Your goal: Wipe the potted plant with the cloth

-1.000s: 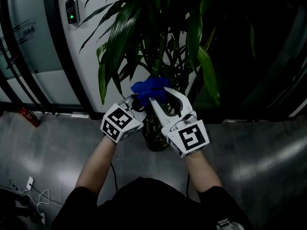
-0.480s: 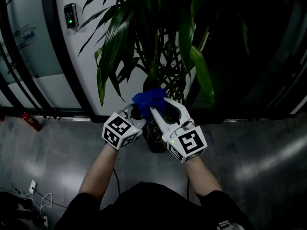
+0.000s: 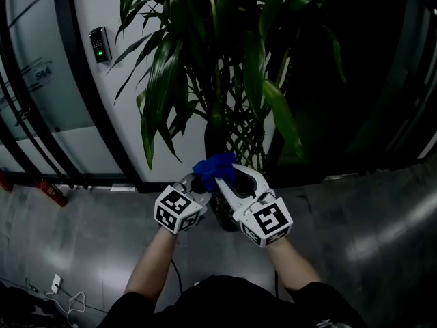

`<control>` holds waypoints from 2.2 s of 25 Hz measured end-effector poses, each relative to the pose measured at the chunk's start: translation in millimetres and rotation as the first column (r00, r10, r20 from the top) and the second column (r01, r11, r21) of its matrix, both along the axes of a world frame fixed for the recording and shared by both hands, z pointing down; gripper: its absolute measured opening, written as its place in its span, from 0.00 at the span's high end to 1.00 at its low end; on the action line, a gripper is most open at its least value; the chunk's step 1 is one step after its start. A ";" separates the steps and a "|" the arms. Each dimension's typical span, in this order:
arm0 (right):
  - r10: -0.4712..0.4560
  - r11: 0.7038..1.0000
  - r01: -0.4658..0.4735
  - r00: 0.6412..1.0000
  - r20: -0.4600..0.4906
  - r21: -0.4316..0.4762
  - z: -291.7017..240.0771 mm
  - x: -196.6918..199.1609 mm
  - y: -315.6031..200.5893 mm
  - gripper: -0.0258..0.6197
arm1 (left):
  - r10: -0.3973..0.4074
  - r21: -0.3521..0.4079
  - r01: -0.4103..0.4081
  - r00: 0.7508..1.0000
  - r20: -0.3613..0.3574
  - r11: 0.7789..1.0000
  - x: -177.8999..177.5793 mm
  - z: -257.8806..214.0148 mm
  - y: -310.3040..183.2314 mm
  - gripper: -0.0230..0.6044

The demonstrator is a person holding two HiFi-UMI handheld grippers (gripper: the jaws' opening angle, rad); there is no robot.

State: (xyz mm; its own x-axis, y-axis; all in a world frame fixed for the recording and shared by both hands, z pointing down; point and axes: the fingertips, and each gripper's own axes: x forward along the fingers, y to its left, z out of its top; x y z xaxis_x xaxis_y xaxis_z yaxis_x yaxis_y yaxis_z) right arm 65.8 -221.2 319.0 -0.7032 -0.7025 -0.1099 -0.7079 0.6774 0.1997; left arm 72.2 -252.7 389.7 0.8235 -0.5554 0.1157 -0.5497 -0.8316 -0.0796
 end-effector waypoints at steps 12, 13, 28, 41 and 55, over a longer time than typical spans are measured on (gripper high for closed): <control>-0.013 0.995 0.013 1.000 -0.004 -0.094 40.7 -3.7 7.1 0.80 | -0.027 -0.086 0.029 0.999 0.018 0.996 -11.8 45.6 12.7 0.95; -0.017 0.995 0.016 1.000 -0.003 -0.101 43.4 -5.0 8.8 0.80 | -0.034 -0.094 0.035 0.999 0.012 0.995 -14.2 48.8 13.6 0.95; -0.082 0.987 0.079 0.997 -0.011 -0.141 68.4 -47.1 18.3 0.80 | -0.157 -0.108 0.156 0.988 0.003 0.982 -74.5 70.2 21.0 0.95; -0.084 0.988 0.093 0.994 0.075 -0.123 66.9 -100.0 14.1 0.80 | -0.275 -0.091 0.277 0.961 0.026 0.957 -172.4 67.3 39.1 0.95; -0.067 0.994 0.080 0.985 0.160 -0.076 50.3 -76.7 -38.8 0.80 | -0.308 -0.056 0.312 0.949 0.072 0.948 -187.7 67.4 -4.2 0.95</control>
State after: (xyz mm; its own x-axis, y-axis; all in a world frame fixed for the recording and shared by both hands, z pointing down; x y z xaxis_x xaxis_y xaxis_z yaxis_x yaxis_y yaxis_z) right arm -10.9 -260.1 369.3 -0.7318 -0.6608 -0.1666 -0.6738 0.7382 0.0318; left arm -115.5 -256.9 457.1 0.6018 -0.7716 0.2060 -0.7770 -0.6254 -0.0724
